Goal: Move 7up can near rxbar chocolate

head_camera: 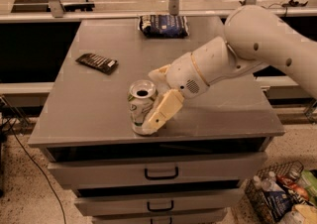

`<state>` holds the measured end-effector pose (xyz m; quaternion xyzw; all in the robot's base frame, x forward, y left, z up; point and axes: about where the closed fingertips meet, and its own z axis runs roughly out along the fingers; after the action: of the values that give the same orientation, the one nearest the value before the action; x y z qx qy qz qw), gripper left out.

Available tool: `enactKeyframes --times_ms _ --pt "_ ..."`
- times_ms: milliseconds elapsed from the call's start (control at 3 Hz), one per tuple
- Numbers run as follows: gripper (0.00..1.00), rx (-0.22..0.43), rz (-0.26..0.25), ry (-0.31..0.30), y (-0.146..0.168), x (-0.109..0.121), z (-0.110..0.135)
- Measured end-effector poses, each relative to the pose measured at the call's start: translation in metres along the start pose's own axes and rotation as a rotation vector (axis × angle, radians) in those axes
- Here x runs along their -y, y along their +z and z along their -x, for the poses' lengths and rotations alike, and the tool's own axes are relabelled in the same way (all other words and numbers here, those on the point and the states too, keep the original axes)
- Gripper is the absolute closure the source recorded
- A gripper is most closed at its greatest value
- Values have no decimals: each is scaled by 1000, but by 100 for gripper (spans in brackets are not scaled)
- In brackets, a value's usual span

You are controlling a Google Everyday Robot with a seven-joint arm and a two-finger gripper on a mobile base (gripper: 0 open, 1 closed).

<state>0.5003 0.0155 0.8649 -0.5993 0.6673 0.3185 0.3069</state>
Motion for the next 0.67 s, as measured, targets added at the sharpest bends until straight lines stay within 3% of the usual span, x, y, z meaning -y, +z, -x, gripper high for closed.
enactKeyframes --times_ms 667 --pt "41 132 50 54 17 -14 -2"
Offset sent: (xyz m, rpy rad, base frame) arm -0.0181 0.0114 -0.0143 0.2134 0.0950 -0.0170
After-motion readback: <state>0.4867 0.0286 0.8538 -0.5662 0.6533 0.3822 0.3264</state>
